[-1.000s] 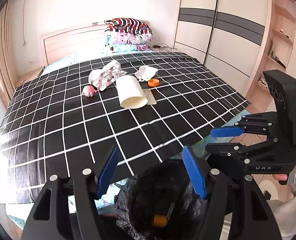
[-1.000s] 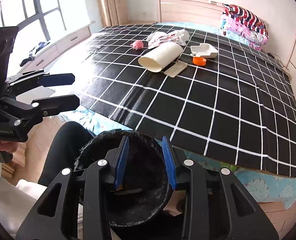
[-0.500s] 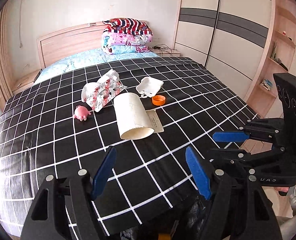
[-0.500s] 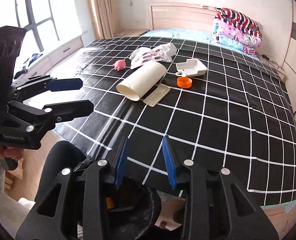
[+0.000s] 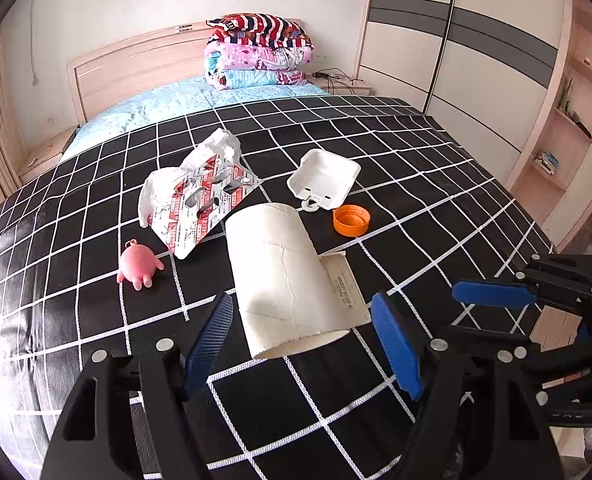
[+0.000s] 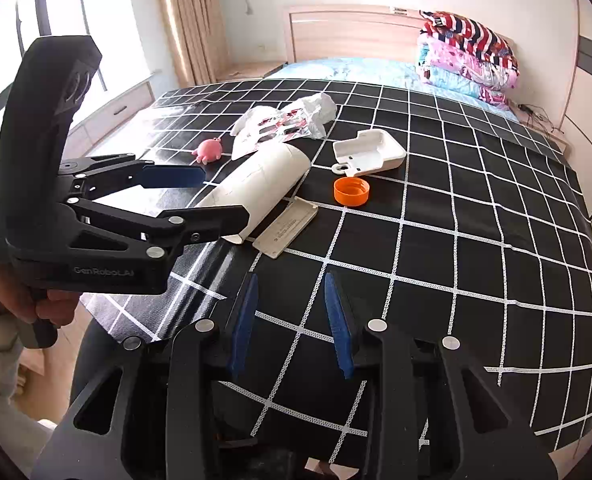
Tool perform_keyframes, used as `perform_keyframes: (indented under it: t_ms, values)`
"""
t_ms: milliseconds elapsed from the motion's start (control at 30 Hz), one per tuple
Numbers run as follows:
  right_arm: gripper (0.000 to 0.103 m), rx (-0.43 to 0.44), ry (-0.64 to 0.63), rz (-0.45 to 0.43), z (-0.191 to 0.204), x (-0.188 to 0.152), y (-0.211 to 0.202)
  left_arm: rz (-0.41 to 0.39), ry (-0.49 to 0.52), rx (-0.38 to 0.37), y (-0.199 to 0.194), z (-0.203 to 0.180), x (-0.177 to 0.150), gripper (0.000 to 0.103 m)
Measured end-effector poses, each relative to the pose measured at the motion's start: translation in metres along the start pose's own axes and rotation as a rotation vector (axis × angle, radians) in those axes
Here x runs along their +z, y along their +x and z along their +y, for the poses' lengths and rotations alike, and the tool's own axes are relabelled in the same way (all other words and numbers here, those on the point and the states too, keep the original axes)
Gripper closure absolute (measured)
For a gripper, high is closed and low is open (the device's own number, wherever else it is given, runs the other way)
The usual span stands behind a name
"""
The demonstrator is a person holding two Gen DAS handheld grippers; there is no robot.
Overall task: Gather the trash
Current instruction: 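Move both tools back to the bed and grasp the white paper tube with the left tool, then grasp the white plastic tag with the right tool while the left tool holds the tube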
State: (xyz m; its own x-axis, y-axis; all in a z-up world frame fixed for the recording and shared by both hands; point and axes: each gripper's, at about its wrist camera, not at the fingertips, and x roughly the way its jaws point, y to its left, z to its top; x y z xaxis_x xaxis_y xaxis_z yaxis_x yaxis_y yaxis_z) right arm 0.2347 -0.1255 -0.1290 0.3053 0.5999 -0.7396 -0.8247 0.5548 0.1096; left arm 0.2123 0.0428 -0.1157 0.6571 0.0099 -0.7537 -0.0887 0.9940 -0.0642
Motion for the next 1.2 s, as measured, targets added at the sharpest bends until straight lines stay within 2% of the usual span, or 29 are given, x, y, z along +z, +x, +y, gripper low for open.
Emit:
perform_keyframes:
  t_ms: [67, 200, 367, 433, 467, 933, 1033, 1200]
  values:
    - [0.068, -0.001, 0.007, 0.002, -0.003, 0.002, 0.004, 0.014, 0.002, 0.033, 0.009, 0.001, 0.002, 0.034]
    - [0.068, -0.004, 0.01, 0.006, -0.007, 0.004, 0.009, 0.042, -0.005, 0.049, 0.022, 0.004, 0.004, 0.034]
    - [0.068, -0.001, 0.017, 0.006, -0.01, 0.008, 0.015, 0.039, 0.011, 0.03, 0.026, 0.004, 0.002, 0.034]
    - [0.068, 0.001, 0.018, 0.006, -0.01, 0.01, 0.017, 0.045, 0.004, 0.026, 0.028, 0.007, 0.001, 0.043]
    - [0.068, 0.001, 0.019, 0.007, -0.01, 0.01, 0.019, 0.045, -0.003, 0.021, 0.028, 0.008, 0.001, 0.043]
    - [0.068, -0.007, 0.062, 0.008, 0.001, 0.03, 0.04, -0.002, -0.017, 0.058, 0.001, 0.018, -0.015, 0.049]
    - [0.058, -0.034, 0.08, 0.008, 0.004, 0.034, 0.048, -0.009, -0.026, 0.071, -0.004, 0.022, -0.02, 0.049]
    - [0.057, -0.067, 0.077, 0.024, 0.009, 0.038, 0.06, -0.009, -0.037, 0.076, -0.008, 0.025, -0.028, 0.049]
